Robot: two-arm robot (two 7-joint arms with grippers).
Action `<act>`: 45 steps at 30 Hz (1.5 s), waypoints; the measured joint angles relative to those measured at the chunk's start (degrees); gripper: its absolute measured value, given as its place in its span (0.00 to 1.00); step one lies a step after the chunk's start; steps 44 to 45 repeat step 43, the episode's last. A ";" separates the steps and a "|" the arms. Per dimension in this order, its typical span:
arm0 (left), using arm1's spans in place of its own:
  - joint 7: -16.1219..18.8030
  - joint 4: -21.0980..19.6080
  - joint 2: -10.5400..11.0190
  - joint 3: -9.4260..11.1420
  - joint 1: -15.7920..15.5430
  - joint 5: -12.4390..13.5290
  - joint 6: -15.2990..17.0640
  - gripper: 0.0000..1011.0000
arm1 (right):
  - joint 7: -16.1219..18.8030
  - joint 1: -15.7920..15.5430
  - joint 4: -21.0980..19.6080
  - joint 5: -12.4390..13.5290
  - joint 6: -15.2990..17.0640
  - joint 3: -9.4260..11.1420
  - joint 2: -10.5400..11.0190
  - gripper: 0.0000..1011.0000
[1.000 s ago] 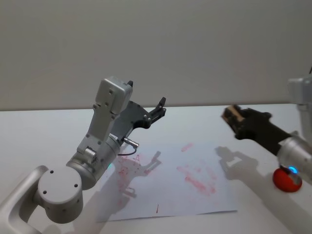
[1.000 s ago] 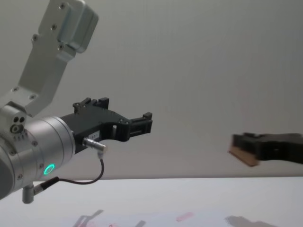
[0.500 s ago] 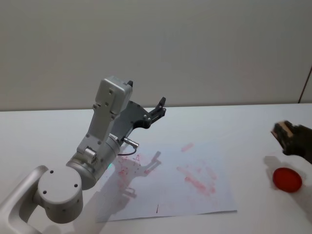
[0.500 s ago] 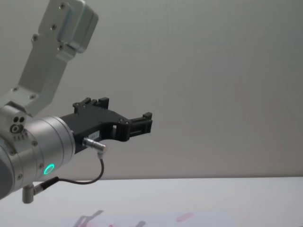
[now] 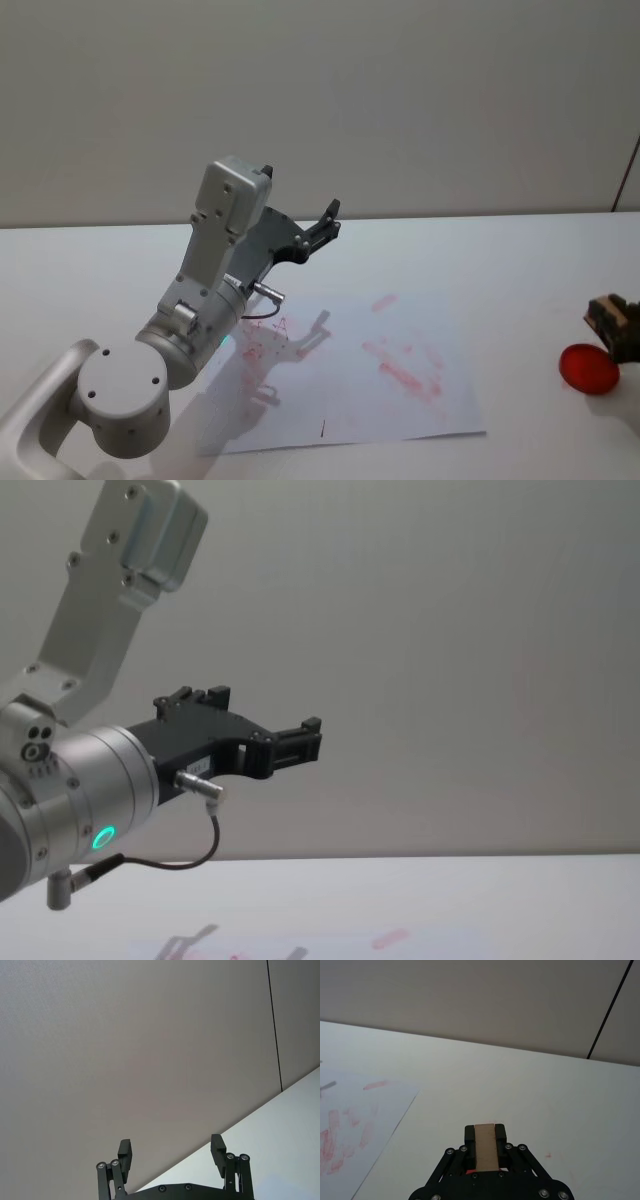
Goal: Use the one hand to pick up the stamp and affix it onto the A4 paper.
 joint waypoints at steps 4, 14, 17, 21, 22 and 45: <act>0.00 0.00 0.00 0.00 0.00 0.00 0.00 0.99 | 0.06 -0.81 -0.11 -0.15 0.82 0.14 0.54 0.21; 0.00 0.00 0.00 0.00 0.00 0.00 0.00 0.99 | 0.45 -1.63 0.38 -1.34 2.20 0.05 1.06 0.21; 0.00 0.00 0.00 0.00 0.00 0.00 0.00 0.99 | 0.81 -1.42 0.84 -1.92 2.42 -0.24 0.89 0.21; 0.00 0.00 0.00 0.00 0.00 0.00 0.00 0.99 | 1.14 -1.15 1.35 -2.50 2.63 -0.52 0.68 0.23; 0.00 0.00 0.00 0.00 0.00 0.00 0.00 0.99 | 1.26 -1.06 1.49 -2.69 2.70 -0.62 0.60 0.24; 0.00 0.00 0.00 0.00 0.00 0.00 0.00 0.99 | 1.84 -0.52 2.51 -3.84 3.09 -1.18 0.20 0.88</act>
